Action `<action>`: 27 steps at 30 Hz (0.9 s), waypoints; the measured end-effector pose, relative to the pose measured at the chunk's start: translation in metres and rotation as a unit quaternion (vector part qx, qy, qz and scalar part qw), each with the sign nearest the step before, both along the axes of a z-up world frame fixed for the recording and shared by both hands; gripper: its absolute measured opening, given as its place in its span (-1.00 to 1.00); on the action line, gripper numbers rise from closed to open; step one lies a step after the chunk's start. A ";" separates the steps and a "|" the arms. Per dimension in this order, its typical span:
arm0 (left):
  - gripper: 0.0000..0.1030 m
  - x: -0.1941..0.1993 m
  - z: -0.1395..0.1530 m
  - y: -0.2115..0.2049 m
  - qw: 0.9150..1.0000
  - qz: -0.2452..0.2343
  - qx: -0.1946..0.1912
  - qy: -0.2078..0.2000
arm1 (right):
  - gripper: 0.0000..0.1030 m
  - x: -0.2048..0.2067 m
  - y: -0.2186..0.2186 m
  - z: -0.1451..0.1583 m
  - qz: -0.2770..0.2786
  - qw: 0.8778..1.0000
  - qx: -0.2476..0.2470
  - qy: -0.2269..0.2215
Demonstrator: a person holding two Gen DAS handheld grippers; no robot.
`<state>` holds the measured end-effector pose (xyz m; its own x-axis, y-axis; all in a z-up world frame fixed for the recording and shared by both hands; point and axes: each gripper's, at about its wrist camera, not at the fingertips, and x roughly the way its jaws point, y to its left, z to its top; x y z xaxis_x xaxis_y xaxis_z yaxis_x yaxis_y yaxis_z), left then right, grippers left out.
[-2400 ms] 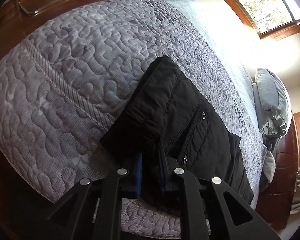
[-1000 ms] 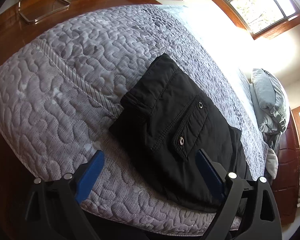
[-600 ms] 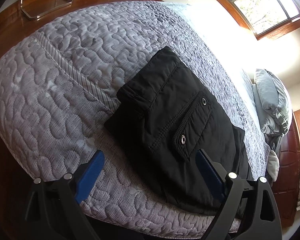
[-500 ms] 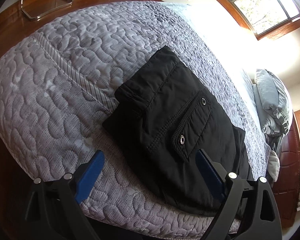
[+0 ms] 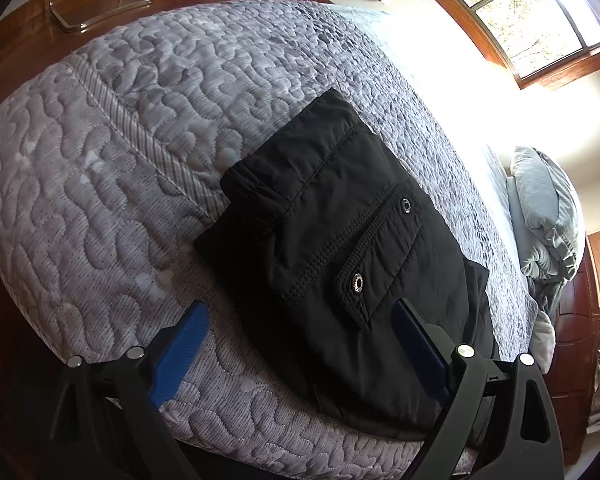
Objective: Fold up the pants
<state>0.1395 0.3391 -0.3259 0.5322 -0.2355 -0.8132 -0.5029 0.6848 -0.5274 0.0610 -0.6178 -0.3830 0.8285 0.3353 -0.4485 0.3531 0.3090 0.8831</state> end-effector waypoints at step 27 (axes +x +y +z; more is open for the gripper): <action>0.42 0.028 -0.026 0.013 0.999 0.045 0.002 0.026 | 0.43 0.009 -0.001 0.005 -0.001 1.000 0.007 0.007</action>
